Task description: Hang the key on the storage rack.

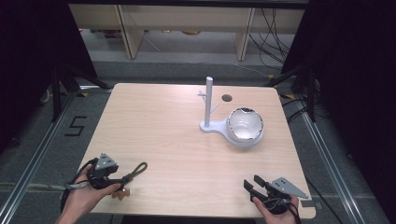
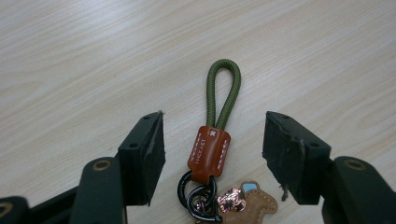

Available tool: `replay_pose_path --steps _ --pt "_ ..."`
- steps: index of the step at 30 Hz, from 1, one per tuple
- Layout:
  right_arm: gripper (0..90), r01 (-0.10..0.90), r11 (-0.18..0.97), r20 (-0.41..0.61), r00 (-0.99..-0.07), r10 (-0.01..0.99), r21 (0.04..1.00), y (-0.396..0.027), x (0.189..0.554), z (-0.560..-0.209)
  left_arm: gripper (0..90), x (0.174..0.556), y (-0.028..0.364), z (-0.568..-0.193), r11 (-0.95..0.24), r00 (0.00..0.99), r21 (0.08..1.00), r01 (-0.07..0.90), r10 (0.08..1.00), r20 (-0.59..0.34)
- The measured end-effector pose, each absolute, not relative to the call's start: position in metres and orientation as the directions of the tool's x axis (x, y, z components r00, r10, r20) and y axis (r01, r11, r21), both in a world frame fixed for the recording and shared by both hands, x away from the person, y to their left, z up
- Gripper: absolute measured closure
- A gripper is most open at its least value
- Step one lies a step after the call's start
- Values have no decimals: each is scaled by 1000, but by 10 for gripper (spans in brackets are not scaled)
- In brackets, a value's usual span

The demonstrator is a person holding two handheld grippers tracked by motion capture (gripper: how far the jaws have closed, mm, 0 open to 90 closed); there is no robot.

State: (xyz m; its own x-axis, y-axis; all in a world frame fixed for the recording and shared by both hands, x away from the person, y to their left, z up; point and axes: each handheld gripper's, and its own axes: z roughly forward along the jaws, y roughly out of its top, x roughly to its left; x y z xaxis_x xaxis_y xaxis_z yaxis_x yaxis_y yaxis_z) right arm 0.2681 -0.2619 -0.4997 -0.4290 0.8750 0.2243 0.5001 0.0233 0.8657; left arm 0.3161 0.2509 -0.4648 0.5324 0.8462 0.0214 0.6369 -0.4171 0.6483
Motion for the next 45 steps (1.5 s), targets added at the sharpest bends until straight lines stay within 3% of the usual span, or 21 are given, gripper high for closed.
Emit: replay_pose_path --steps 5,12,13,19,23,29,32,45 --pt "518 542 4 253 -398 882 840 -261 264 -497 393 320 252 -460 -437 553 633 640 833 16" --pt "532 511 46 205 -424 882 858 -264 266 -498 439 325 250 -454 -492 593 583 646 805 21" --pt "535 529 2 259 -419 870 849 -260 265 -497 460 328 249 -453 -514 611 576 636 791 31" --pt "535 501 33 222 -440 870 865 -261 267 -497 500 333 245 -451 -539 626 542 645 779 31" --pt "535 501 26 227 -438 870 865 -261 267 -498 509 341 241 -451 -592 655 444 673 755 14" --pt "535 501 32 222 -438 871 865 -262 267 -497 513 349 234 -458 -628 677 381 679 736 6" --pt "535 526 -5 265 -421 867 851 -260 265 -497 521 353 232 -462 -644 686 351 680 727 6" --pt "530 499 32 222 -442 869 866 -264 267 -498 538 370 229 -475 -704 718 213 677 696 18"
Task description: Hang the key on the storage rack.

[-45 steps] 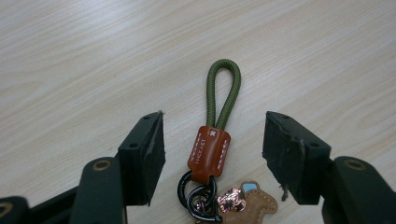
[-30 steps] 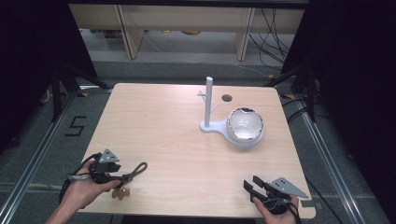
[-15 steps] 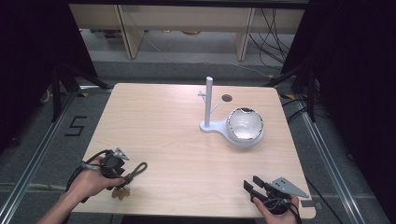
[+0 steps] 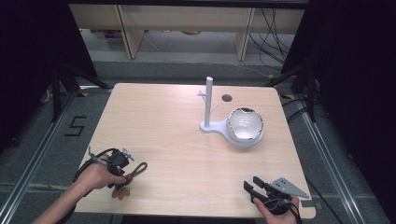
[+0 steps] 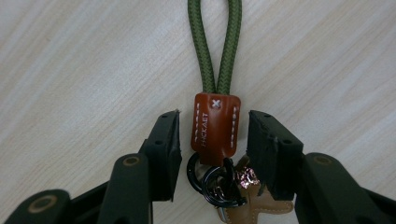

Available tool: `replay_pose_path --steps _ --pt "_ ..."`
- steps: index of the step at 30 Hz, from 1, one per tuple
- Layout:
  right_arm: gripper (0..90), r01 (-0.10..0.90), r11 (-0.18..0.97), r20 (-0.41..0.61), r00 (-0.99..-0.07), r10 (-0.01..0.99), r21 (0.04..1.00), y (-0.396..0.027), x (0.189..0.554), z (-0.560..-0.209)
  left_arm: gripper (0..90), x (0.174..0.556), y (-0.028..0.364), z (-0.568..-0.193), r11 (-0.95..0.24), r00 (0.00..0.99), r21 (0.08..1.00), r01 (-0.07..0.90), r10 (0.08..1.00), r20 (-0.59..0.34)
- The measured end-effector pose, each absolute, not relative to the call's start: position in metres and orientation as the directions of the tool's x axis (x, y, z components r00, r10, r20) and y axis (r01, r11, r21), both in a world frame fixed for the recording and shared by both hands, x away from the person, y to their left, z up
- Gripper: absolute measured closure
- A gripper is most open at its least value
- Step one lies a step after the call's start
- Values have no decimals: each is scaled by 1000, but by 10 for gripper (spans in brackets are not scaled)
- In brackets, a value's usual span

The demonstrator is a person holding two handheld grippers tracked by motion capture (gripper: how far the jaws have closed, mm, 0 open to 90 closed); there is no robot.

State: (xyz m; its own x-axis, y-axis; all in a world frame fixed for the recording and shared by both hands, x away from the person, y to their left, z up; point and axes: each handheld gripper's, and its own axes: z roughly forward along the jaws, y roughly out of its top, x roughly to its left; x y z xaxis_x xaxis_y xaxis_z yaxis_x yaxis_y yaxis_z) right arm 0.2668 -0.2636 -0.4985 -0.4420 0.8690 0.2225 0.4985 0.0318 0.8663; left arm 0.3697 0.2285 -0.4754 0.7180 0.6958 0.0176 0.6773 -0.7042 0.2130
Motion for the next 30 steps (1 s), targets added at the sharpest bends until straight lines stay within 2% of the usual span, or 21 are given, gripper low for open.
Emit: replay_pose_path --steps 17,21,24,29,30 --pt "527 502 44 213 -443 871 864 -264 267 -499 571 377 225 -482 -712 720 165 683 694 13" --pt "526 513 46 218 -442 870 857 -264 265 -497 601 378 223 -483 -688 699 171 705 715 -8" --pt "526 520 46 221 -439 871 853 -263 265 -498 662 381 224 -482 -687 698 163 708 716 -14" --pt "526 518 40 223 -435 872 854 -264 265 -498 690 381 224 -482 -658 670 169 733 742 -15" --pt "526 529 38 231 -433 871 848 -264 264 -498 695 378 224 -482 -625 637 167 762 770 -28"
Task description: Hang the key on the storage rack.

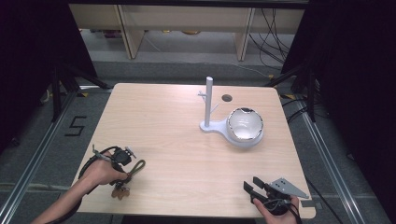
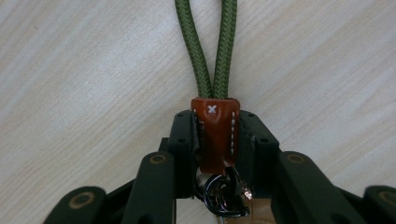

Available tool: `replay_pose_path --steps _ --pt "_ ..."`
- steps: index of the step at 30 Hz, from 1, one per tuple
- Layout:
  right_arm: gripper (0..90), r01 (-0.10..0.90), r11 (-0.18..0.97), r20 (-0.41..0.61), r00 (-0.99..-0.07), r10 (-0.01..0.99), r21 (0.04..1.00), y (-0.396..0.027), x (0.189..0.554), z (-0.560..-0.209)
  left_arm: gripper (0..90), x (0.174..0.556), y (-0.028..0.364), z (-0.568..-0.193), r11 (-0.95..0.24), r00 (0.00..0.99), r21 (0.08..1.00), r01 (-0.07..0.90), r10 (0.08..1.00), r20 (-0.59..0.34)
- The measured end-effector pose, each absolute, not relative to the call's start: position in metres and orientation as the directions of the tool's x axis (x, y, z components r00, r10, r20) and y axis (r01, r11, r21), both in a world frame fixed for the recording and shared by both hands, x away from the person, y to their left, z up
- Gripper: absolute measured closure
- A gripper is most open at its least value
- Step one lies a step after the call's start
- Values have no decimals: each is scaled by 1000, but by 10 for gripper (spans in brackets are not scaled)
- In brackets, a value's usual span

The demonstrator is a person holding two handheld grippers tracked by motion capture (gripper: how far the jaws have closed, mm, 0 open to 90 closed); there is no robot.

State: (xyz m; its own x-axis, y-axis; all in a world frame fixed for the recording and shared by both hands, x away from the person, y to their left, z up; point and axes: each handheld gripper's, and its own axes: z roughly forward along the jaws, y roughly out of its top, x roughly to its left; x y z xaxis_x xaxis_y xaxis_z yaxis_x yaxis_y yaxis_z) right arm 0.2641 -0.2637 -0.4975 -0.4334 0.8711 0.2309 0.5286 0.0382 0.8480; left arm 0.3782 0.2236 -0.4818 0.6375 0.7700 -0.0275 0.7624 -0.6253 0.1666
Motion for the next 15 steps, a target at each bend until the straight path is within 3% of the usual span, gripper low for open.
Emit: replay_pose_path --steps 2,4,11,15 --pt "526 559 1 277 -412 868 829 -261 262 -497 697 380 226 -481 -649 661 169 741 751 -14" --pt "525 521 35 233 -439 868 853 -264 265 -499 703 377 228 -482 -640 655 201 742 756 -11" --pt "524 521 38 226 -434 872 853 -265 265 -499 705 370 234 -481 -620 646 266 738 763 -12" --pt "522 518 36 225 -433 873 855 -264 266 -499 706 363 238 -477 -606 646 346 716 763 -1"
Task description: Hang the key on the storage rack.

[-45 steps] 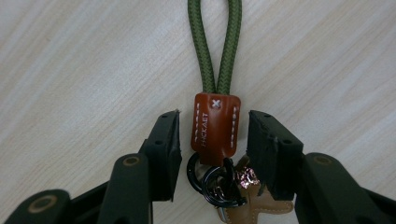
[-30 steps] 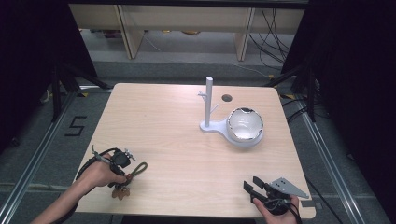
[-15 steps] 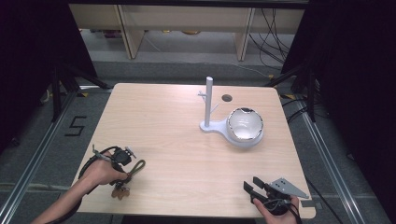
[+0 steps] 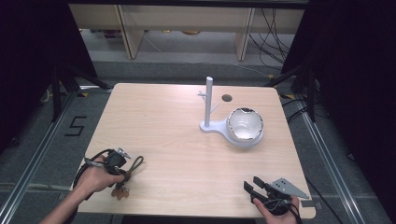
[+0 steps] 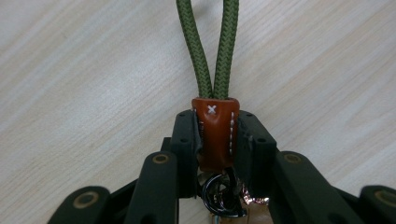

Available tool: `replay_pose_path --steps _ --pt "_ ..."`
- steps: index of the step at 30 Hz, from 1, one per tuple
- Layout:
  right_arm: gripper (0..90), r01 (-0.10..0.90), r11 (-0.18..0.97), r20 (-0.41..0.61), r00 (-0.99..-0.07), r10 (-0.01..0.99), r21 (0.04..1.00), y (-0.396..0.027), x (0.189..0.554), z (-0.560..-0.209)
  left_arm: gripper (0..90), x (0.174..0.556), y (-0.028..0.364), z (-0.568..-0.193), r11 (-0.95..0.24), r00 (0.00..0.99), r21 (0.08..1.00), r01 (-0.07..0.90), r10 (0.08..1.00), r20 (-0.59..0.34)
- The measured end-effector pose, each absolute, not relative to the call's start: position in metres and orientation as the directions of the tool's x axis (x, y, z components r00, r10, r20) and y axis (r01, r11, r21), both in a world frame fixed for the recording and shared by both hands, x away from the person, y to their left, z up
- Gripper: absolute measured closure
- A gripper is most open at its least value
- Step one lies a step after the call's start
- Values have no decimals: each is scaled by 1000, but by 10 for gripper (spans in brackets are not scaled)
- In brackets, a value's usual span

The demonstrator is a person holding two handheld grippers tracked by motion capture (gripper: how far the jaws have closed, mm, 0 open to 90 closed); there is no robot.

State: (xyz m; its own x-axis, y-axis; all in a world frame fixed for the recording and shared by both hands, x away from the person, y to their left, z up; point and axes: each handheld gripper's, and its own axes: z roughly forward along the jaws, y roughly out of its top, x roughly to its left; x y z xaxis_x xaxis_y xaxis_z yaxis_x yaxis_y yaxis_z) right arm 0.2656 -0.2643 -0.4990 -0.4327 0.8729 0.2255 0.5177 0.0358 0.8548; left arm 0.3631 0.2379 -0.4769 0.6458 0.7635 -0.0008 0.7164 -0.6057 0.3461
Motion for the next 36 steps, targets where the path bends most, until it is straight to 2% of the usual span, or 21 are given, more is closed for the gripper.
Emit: replay_pose_path --steps 1,2,3,4,8,12,13,14,15,17,20,22,24,29,36 --pt "522 518 36 225 -433 873 855 -264 266 -499 705 363 238 -477 -606 646 346 716 763 -1" --pt "522 515 26 236 -435 869 857 -264 266 -499 706 359 238 -476 -572 626 397 718 780 -8" --pt "522 515 26 236 -435 869 857 -264 266 -499 706 359 238 -476 -572 626 397 718 780 -8" --pt "522 519 25 238 -434 869 854 -264 265 -499 706 355 241 -473 -555 621 444 704 784 -6" --pt "521 520 25 237 -432 870 854 -264 265 -499 706 348 245 -471 -517 609 523 678 793 -5" --pt "519 533 -14 274 -412 869 846 -261 263 -499 706 343 249 -470 -513 617 551 658 787 -5" --pt "519 533 -14 274 -412 869 846 -261 263 -499 706 341 249 -471 -498 610 568 655 793 -8" --pt "517 511 36 219 -429 876 859 -265 264 -498 706 338 249 -472 -456 589 605 652 808 -26" --pt "517 516 25 231 -426 874 856 -264 264 -498 706 337 249 -472 -439 583 627 643 812 -30" --pt "516 543 -3 267 -409 873 840 -262 262 -498 706 335 251 -470 -442 588 636 633 808 -23" --pt "514 540 0 259 -403 878 841 -262 262 -499 705 333 254 -468 -450 596 643 619 803 -12" --pt "512 510 29 232 -439 868 860 -263 265 -501 706 331 255 -470 -418 585 685 597 811 -16" --pt "510 512 31 228 -435 871 858 -263 264 -500 706 329 255 -472 -359 562 739 570 826 -33" --pt "505 516 20 240 -433 869 856 -263 265 -502 706 327 256 -472 -333 558 761 557 829 -45" --pt "500 503 28 226 -437 871 864 -264 264 -502 705 322 253 -477 -226 520 836 501 850 -81"
